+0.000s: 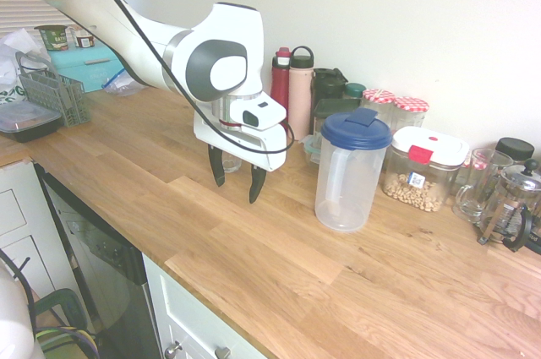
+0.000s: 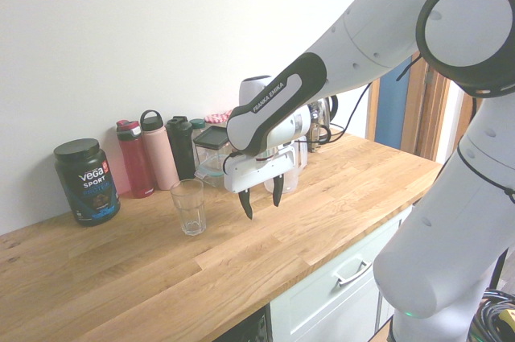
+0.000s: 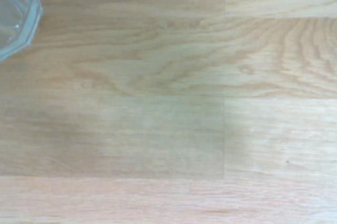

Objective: Pour me some water

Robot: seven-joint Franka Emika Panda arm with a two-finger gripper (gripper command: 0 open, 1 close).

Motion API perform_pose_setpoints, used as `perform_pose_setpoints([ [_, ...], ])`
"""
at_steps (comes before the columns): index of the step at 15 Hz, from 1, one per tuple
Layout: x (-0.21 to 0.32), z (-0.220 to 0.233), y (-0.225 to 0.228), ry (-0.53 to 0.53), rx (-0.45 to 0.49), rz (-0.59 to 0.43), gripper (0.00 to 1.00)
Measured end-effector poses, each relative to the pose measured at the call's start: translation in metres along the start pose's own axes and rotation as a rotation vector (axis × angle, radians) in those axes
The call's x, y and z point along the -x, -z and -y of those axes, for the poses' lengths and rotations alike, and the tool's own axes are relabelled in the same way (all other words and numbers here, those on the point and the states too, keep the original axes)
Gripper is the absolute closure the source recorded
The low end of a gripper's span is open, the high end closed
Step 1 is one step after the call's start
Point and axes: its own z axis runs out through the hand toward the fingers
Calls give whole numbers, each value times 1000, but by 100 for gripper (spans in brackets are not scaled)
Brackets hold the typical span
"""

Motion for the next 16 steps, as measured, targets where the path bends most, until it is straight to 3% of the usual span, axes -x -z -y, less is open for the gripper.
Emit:
perform_pose_setpoints([
  [3,-5,0,7,2,-10,-15,0],
  [9,-30,-9,120,69,-97,-91,0],
  [13,-51,-59,196,145,-197,-200,0],
  [16,-69,-109,214,156,-249,-235,0],
])
